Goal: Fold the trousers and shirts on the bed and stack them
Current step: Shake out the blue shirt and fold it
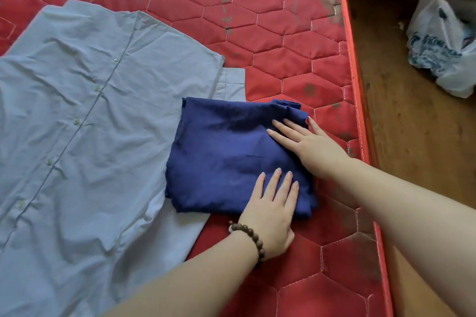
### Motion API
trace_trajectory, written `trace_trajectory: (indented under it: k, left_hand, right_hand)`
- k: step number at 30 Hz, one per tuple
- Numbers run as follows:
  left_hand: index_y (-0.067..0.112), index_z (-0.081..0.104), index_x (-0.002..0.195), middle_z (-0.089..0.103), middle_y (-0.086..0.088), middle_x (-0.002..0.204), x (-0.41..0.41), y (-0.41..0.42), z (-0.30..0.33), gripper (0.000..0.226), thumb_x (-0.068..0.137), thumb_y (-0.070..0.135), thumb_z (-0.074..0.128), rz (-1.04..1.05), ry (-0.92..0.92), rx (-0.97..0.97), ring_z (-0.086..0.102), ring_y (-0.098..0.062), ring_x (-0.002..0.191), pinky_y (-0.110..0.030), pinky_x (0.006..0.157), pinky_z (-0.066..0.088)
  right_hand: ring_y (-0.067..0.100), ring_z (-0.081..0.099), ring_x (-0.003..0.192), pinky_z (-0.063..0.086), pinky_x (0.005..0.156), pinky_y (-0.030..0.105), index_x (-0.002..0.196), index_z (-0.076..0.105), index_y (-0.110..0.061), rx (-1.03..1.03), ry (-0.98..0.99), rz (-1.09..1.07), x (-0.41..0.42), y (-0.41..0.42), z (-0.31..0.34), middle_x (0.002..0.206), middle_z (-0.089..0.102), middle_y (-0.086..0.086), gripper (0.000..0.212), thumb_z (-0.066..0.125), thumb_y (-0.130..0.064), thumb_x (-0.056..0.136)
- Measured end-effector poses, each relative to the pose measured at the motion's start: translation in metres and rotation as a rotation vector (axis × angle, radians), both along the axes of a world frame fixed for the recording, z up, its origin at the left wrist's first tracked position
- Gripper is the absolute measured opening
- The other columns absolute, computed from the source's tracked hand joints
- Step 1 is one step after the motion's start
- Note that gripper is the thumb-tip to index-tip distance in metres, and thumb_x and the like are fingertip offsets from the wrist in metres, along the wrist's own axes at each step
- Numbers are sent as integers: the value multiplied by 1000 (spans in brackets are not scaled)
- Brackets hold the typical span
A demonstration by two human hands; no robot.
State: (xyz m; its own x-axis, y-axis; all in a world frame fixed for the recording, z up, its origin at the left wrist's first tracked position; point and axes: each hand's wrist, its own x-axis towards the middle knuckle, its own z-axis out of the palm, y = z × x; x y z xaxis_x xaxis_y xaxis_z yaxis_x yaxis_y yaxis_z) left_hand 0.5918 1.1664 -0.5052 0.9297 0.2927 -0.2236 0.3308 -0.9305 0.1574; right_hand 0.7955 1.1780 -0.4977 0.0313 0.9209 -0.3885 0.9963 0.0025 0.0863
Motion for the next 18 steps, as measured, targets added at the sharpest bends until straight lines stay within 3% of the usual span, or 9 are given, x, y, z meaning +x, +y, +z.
trace_trajectory:
  k: [3,5,9,13,15,18]
  left_hand:
    - [12,55,132,54,-10,137,15,-10,-2,49,89,18,33,79,18,84,48,-30,129,-52,101,43]
    - [16,68,117,66,-3,121,19,-7,-1,47,85,15,34,95,-23,70,61,-24,115,-47,92,51]
    - [19,68,117,67,2,121,1,1,4,53,79,17,31,18,-39,68,61,-20,116,-43,94,51]
    - [17,66,121,64,-2,126,-43,-3,3,59,73,16,31,-155,-104,35,58,-24,120,-49,97,48]
    - [19,63,125,58,-4,133,-72,-8,4,60,72,15,33,-262,-78,58,52,-26,126,-54,101,42]
    - [26,56,133,46,-11,144,-119,-14,8,63,75,12,33,-369,-5,111,39,-31,136,-60,107,30]
  right_hand:
    - [12,-3,148,0,119,44,150,-8,-33,31,0,14,3,-1,-4,160,-10,-8,62,29,-19,102]
    - [11,-3,148,0,119,44,150,-9,-34,34,-9,-2,3,-3,-4,160,-10,-9,63,28,-17,101]
    - [10,-3,147,-2,118,49,148,-13,-38,16,11,-36,5,-20,3,160,-11,-9,73,28,-7,97]
    - [14,4,148,-8,115,56,151,-6,-34,56,-72,12,-12,-73,11,161,-2,-5,70,22,-14,90]
    - [22,11,148,-7,114,58,152,8,-30,83,-111,41,-33,-106,15,160,12,1,69,31,-15,88]
    - [30,38,137,11,112,62,144,42,-17,162,-86,98,-69,-149,20,147,43,11,68,58,-15,78]
